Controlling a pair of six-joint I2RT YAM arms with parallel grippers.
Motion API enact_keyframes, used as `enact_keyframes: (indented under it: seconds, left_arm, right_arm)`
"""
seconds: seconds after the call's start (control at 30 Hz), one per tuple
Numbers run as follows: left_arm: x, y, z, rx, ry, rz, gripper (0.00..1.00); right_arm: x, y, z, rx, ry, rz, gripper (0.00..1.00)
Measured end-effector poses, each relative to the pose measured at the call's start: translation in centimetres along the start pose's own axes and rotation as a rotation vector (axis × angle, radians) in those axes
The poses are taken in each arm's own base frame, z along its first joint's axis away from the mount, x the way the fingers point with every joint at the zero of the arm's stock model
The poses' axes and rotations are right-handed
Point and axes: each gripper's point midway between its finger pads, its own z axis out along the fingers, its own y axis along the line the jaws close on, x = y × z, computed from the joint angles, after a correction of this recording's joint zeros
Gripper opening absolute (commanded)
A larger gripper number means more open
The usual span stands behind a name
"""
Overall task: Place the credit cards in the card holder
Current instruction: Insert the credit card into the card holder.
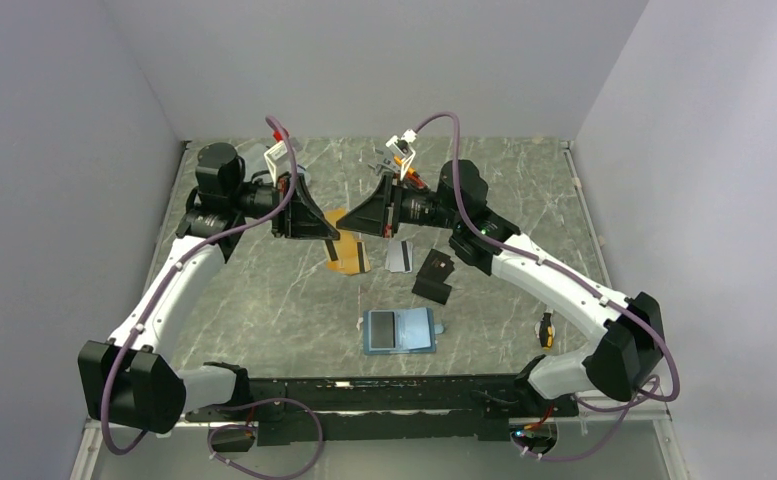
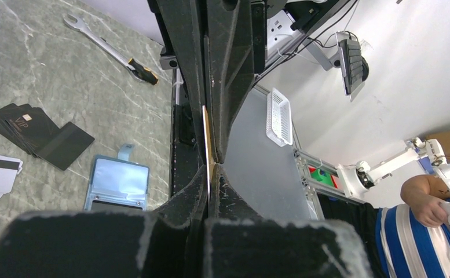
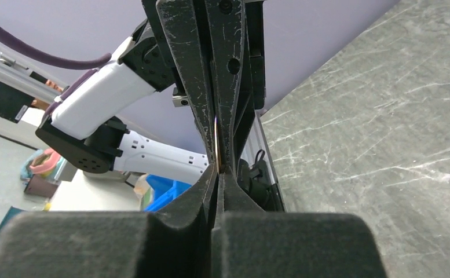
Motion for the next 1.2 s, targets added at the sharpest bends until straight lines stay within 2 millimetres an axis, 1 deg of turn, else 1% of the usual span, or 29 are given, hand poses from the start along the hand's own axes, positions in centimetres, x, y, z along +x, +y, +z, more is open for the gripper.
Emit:
enact_keyframes:
  seconds: [0.1, 0.17, 0.27, 0.33, 0.43, 0.5, 0.57, 0.67, 0.77, 0.8, 0.87, 0.9, 0.97, 1.0, 1.03, 1.07, 1.1, 1.2]
  left_arm:
    - [0.1, -0.1, 0.0, 0.002, 0.002, -0.005, 0.01]
    - [0.2, -0.1, 0.0, 0.002, 0.003, -0.016, 0.05]
    - [0.3, -0.4, 0.3, 0.011, 0.010, -0.017, 0.16]
    - [0.4, -0.7, 0.3, 0.014, 0.012, -0.011, 0.25]
    - [0.1, -0.8, -0.1, -0.001, -0.001, 0.011, 0.42]
    - [-0.1, -0.8, -0.5, -0.019, -0.013, 0.028, 0.48]
    - [-0.1, -0.4, -0.6, -0.044, -0.022, 0.040, 0.51]
    - [0.1, 0.7, -0.7, -0.103, -0.025, 0.062, 0.49]
    - [1.1, 2.6, 0.1, -0.187, 0.027, 0.113, 0.48]
    - [1.8, 3.1, 0.6, -0.201, 0.056, 0.127, 0.48]
    - [4.4, 4.3, 2.1, -0.231, 0.149, 0.160, 0.48]
    - [6.3, 4.9, 3.1, -0.244, 0.214, 0.182, 0.48]
    - [9.9, 5.6, 4.4, -0.253, 0.335, 0.212, 0.47]
    - [11.6, 6.0, 4.9, -0.257, 0.400, 0.227, 0.46]
    - [12.9, 6.3, 5.4, -0.256, 0.455, 0.241, 0.45]
    - [14.4, 6.9, 5.8, -0.258, 0.524, 0.260, 0.45]
    - [15.5, 7.6, 5.9, -0.267, 0.575, 0.274, 0.44]
    - [18.4, 10.4, 5.6, -0.312, 0.717, 0.304, 0.44]
  right_arm:
    - [0.2, -0.1, 0.0, -0.003, -0.001, -0.002, 0.00]
    - [0.3, -0.1, -0.2, -0.001, -0.004, -0.003, 0.00]
    - [0.6, 0.1, -0.7, 0.004, -0.012, -0.006, 0.00]
    - [0.9, 0.4, -1.2, 0.007, -0.016, -0.007, 0.00]
    - [1.4, 0.4, -1.9, 0.017, -0.013, -0.001, 0.00]
    - [1.7, 0.3, -2.3, 0.032, -0.013, 0.004, 0.00]
    - [2.3, -0.1, -2.7, 0.053, -0.006, 0.014, 0.00]
    - [3.4, -1.4, -3.9, 0.113, 0.003, 0.034, 0.00]
    - [4.6, -3.8, -5.7, 0.221, 0.009, 0.070, 0.00]
    - [5.1, -5.1, -6.5, 0.272, 0.008, 0.088, 0.00]
    - [6.7, -8.0, -8.3, 0.390, 0.020, 0.135, 0.00]
    - [7.7, -9.4, -9.1, 0.445, 0.029, 0.158, 0.00]
    - [10.4, -12.4, -11.1, 0.573, 0.065, 0.216, 0.00]
    - [12.1, -13.8, -12.2, 0.638, 0.093, 0.246, 0.00]
    - [13.7, -14.9, -13.2, 0.695, 0.119, 0.276, 0.00]
    - [15.1, -15.8, -14.2, 0.744, 0.143, 0.300, 0.00]
    - [16.4, -16.5, -15.1, 0.783, 0.165, 0.322, 0.00]
    - [19.2, -17.7, -17.3, 0.873, 0.208, 0.374, 0.00]
